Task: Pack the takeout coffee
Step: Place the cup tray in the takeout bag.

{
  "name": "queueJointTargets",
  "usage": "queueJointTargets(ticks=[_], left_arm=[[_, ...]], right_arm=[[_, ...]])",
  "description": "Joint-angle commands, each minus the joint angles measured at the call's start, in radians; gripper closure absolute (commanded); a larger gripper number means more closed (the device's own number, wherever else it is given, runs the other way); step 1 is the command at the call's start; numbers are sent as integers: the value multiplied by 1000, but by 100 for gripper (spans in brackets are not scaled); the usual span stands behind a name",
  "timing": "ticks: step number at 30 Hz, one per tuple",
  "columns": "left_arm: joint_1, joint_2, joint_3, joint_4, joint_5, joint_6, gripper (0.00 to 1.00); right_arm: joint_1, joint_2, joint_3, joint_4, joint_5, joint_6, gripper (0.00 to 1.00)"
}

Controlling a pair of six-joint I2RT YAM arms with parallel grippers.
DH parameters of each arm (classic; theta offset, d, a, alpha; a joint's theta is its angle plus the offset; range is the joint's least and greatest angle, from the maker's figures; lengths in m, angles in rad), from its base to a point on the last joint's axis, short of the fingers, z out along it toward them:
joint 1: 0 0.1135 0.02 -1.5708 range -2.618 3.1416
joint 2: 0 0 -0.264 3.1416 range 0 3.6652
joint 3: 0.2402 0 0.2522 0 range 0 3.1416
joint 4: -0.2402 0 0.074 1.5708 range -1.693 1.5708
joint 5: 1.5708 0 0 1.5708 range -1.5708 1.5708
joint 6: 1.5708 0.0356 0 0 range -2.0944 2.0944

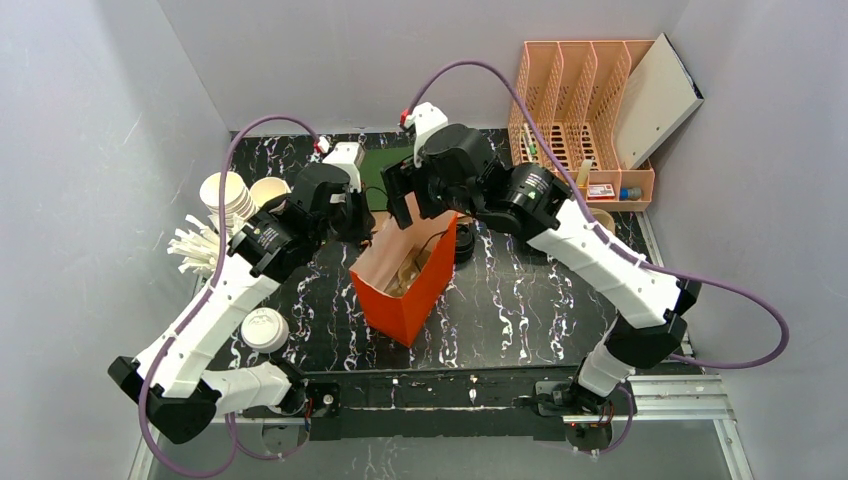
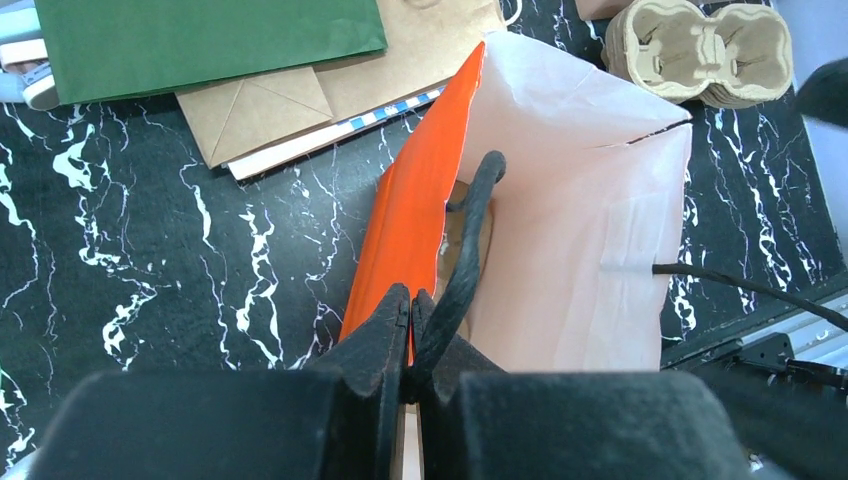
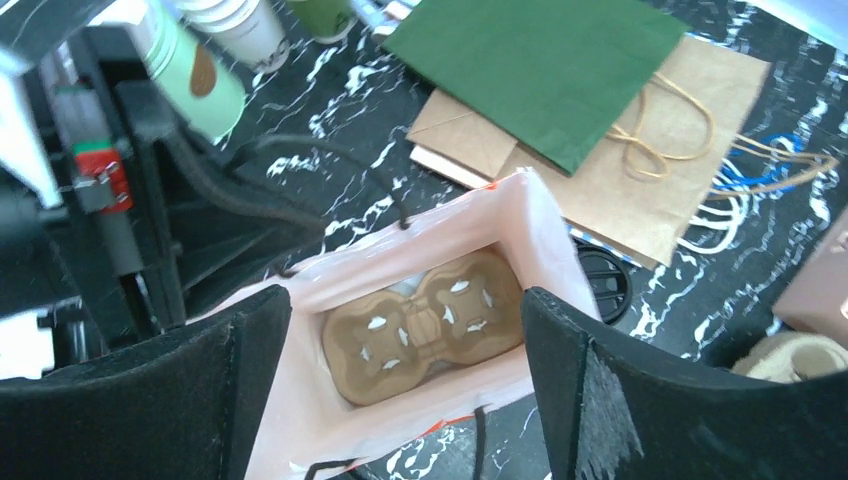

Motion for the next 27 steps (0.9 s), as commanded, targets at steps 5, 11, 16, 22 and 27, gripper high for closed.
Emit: queueJointTargets(ticks=[5,11,16,22,27], left_arm=[[-3,-83,-31,-6,36,-81,100],[-2,-95,-24,-8,46,-85,99],[-2,-105,-30,-2,58,-86,98],[-3,-133,-58,28,71,-94,98],[-2,-142,-55,35,76,-92,99]], right_arm=[[-15,-28,34,-126,281,233,22],[-66,-93,-112,-167,285,348,23],[-102,-167,-259,-125,250,405,26],[-123,-189,-336,-53,129,418,32],[-123,-163,-346,-43,82,445,36]])
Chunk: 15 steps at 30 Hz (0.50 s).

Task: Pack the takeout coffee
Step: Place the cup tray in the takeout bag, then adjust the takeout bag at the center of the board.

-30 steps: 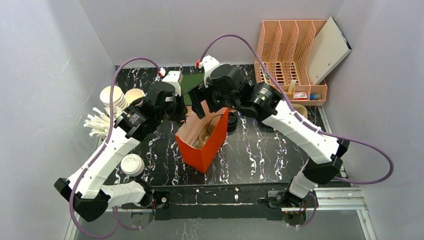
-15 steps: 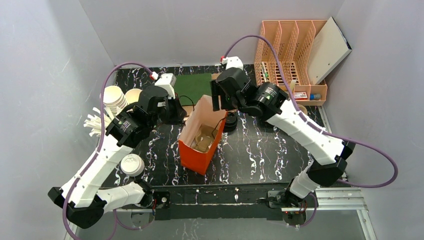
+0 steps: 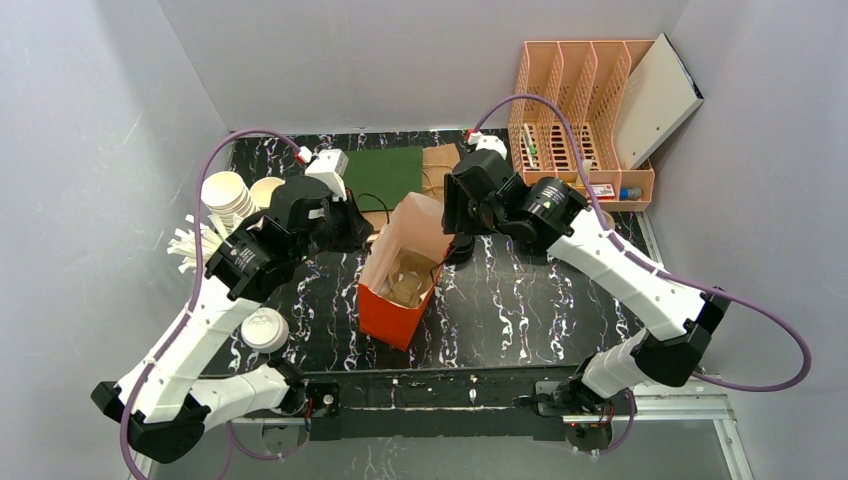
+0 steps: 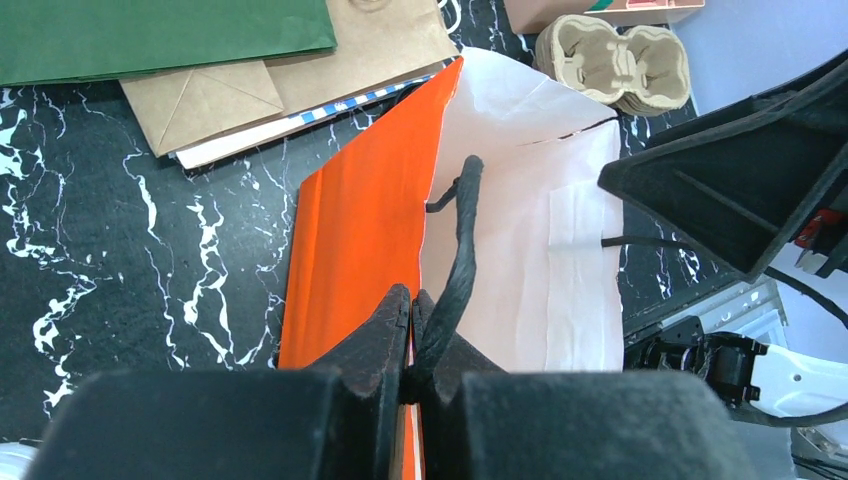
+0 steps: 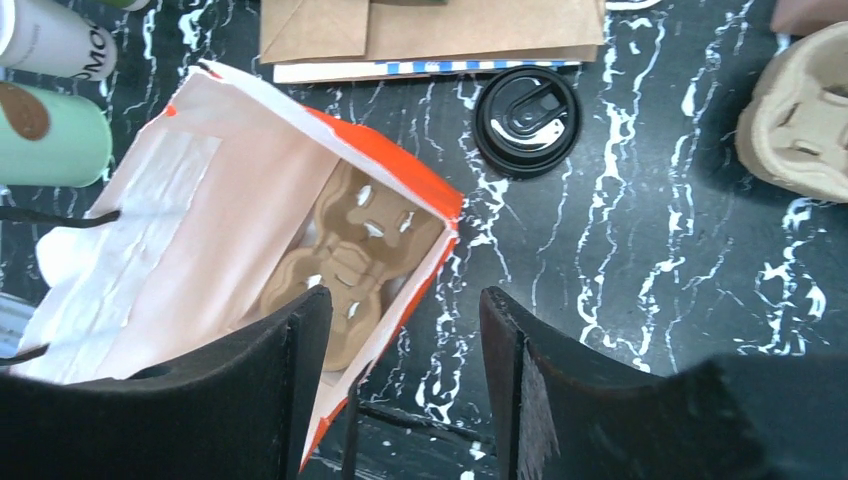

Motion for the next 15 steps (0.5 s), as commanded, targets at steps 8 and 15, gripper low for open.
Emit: queueJointTargets(ticks=[8,15], left_arm=[[-2,-34,21,20,8,7,99],[-1,-46,27,19,5,8,99]], right_arm=[[-1,16,11,90,-74,36,56],[-2,42,53,75,-53,20,45]])
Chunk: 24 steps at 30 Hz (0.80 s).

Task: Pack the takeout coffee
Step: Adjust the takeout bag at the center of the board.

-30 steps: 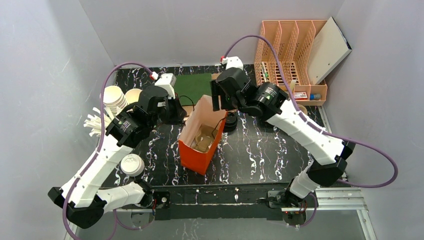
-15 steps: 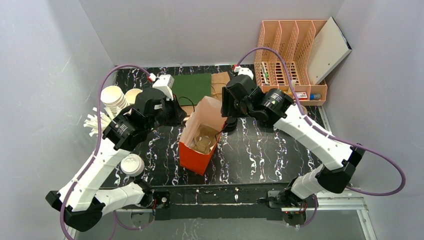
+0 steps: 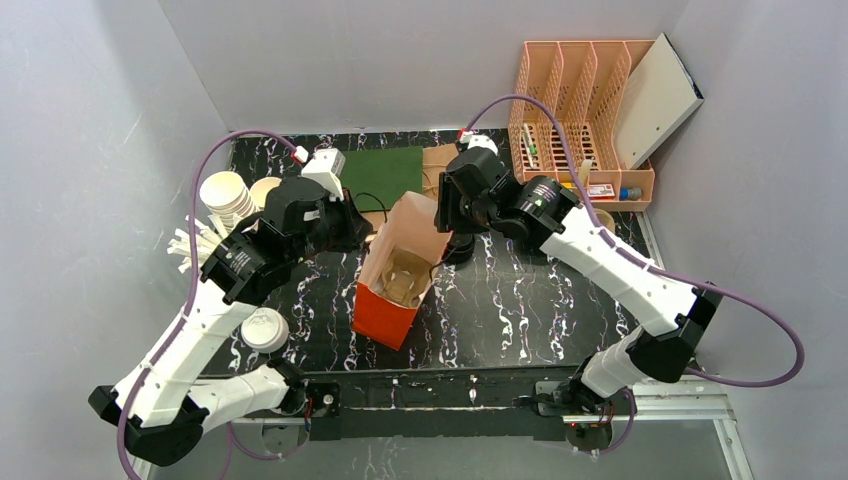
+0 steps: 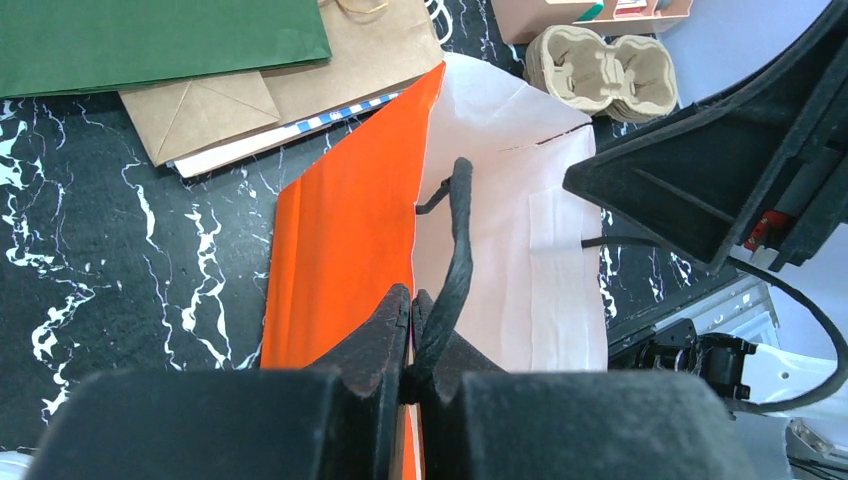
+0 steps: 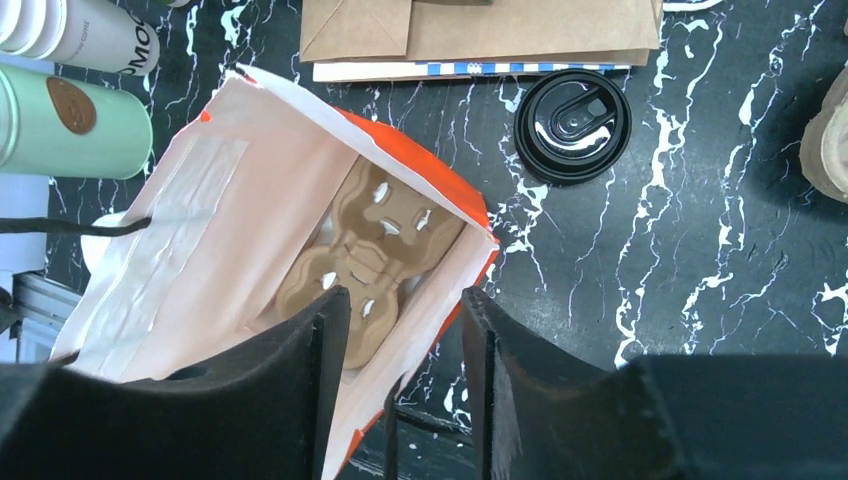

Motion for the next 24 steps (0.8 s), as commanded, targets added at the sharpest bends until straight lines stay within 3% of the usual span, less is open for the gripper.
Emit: queueJointTargets(ticks=[1,9,16,18,23,24], left_arm=[[-1,-32,26,7,3,5,99],[-1,-30,6,19,21,1,99],[0,-30,4,24,30,0,99],[-1,-31,2,24,32,0,99],[0,-40,-1,24,27,3,99],[0,-44,-2,25,25,3,99]], right_arm=[[-3,21,55,7,30,-3,43],[-2,-16,-11,-33,150,53,44],[-4,-36,-103,50,61,62,45],[-4,-33,-119,71,47,67,52],[-5,-44,-110,140,38,44,96],[-7,-45,-98,151,40,30,99]])
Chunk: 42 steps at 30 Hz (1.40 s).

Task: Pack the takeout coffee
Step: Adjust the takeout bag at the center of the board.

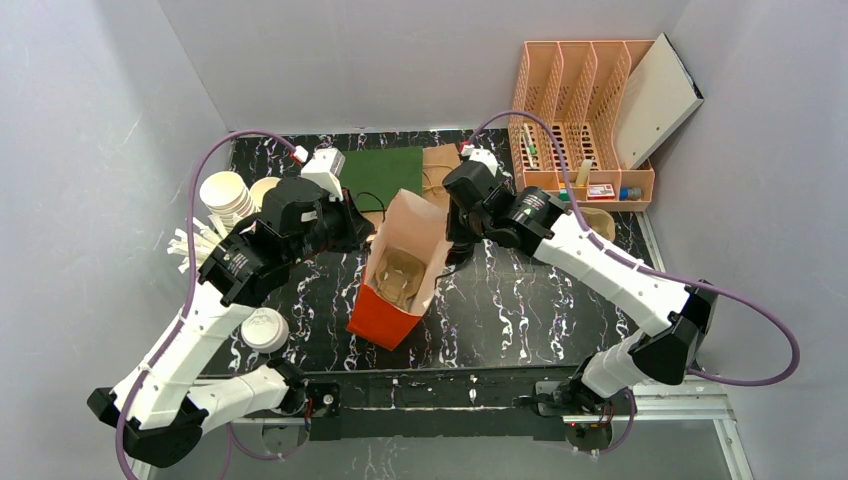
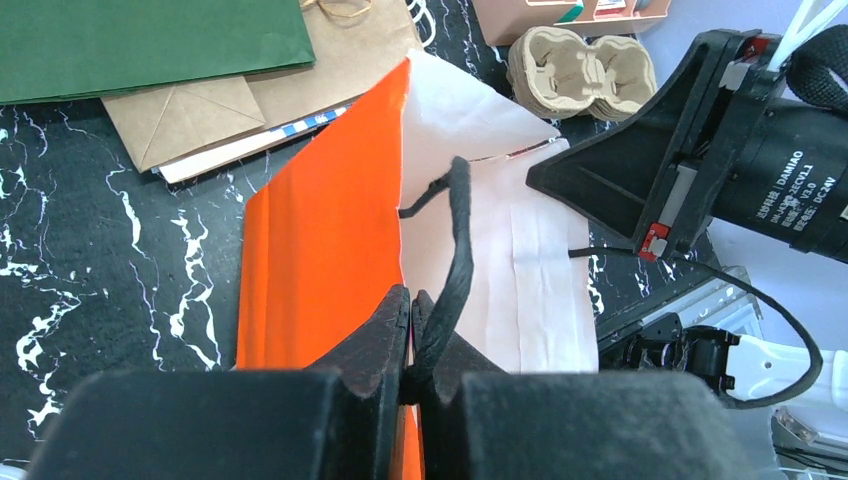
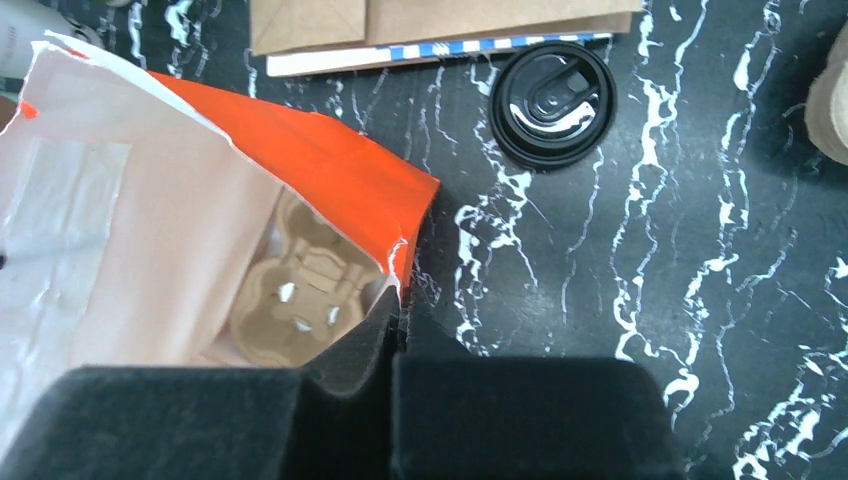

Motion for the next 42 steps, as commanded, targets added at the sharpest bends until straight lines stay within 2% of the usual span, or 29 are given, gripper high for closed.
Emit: queueJointTargets(ticks=[1,4,9,15,19,27,35,42], left_arm=[[0,-37,-2,15,3,3,99],[-1,-68,-20,55,43,6,100],[0,-122,-93,136,218,20,100],[-1,-171,-185,153,321,52,100],[-1,-225,-254,168,360,71,100],[-1,-285,-361,171,452,96,100],[-1,-312,-340,175,405,93,100],[0,-255,-185,119,260,18,98]], right_arm=[[-5,-34,48,112,2,-34,99],[-6,-24,97,139,11,-81,99],[-5,-40,89,261,-19,-179,99],[-5,-115,-23,448,-62,-295,99],[-5,-168,-114,535,-95,-317,99],[-3,-248,-249,607,-121,-349,99],[-3,-241,-227,588,-111,-367,99],[-4,-38,83,277,-90,-316,99]])
